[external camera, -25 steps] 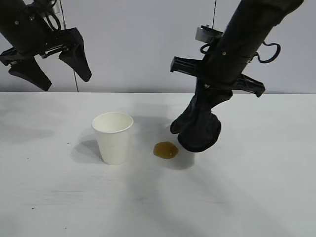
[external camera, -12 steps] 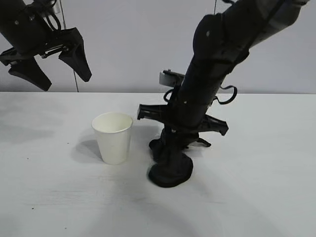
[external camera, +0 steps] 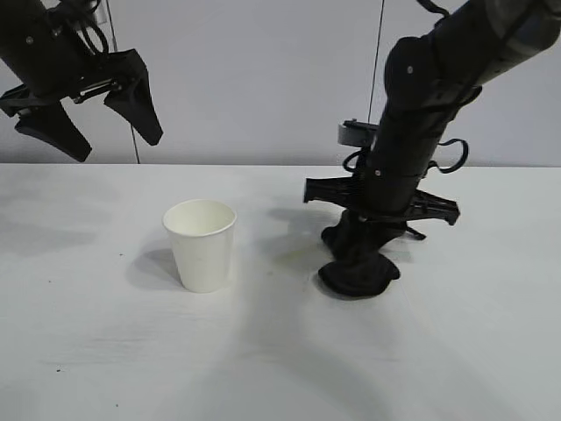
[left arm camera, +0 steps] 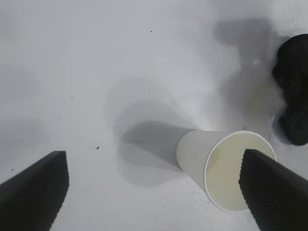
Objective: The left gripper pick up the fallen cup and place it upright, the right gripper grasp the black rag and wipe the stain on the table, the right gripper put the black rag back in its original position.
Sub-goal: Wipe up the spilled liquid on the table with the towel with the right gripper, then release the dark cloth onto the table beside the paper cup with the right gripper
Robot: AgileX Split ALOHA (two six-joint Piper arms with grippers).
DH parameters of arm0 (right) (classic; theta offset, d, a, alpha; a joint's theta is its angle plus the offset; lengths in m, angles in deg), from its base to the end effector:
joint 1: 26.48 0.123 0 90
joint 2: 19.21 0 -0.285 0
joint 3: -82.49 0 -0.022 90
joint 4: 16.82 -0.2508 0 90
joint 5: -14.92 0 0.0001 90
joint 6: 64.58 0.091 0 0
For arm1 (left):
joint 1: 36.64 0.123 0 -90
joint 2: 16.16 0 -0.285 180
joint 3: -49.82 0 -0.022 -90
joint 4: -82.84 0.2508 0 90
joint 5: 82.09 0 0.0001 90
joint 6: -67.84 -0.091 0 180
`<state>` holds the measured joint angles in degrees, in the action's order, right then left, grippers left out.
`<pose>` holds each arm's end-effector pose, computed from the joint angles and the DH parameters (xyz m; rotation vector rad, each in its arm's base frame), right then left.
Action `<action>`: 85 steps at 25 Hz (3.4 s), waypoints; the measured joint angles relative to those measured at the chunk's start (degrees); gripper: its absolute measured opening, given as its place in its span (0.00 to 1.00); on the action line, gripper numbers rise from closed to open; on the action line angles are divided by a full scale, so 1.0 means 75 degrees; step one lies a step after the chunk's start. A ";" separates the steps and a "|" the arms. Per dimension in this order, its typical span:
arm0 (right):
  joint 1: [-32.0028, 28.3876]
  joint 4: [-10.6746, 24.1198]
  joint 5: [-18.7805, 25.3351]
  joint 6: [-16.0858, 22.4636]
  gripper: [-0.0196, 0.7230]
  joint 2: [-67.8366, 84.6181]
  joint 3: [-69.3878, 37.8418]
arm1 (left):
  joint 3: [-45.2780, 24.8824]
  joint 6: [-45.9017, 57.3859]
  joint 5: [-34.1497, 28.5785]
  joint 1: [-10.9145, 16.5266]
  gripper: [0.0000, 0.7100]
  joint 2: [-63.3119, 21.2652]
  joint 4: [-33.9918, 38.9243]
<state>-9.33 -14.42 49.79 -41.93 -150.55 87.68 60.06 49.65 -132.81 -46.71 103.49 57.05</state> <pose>0.4147 0.1257 0.1207 0.0924 2.8161 0.1210 0.4062 -0.1033 0.2291 0.3624 2.7043 -0.5142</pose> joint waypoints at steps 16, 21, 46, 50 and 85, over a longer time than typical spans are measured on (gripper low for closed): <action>0.1941 -0.0558 -0.0084 -0.0170 0.15 0.0138 -0.0008 | 0.0000 -0.0023 0.0000 0.0000 0.98 0.0000 0.0000; 0.1923 -0.0598 -0.0203 -0.0164 0.15 0.0120 -0.0008 | 0.0000 -0.0023 0.0000 0.0000 0.98 0.0000 0.0000; 0.1123 -0.0824 0.0424 -0.0409 0.15 0.0283 -0.0008 | 0.0000 -0.0023 -0.0022 0.0000 0.98 0.0000 0.0000; 0.1938 -0.1046 0.0168 -0.0403 0.15 0.0283 -0.0008 | 0.0000 -0.0023 -0.0022 0.0000 0.98 0.0000 0.0000; 0.0106 -0.0545 0.1533 -0.0271 0.86 0.1446 -0.0047 | 0.0000 -0.0023 -0.0030 0.0000 0.98 0.0000 -0.0005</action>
<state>-8.53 -18.51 61.29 -43.97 -139.71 87.33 60.06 49.48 -133.04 -46.71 103.49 57.01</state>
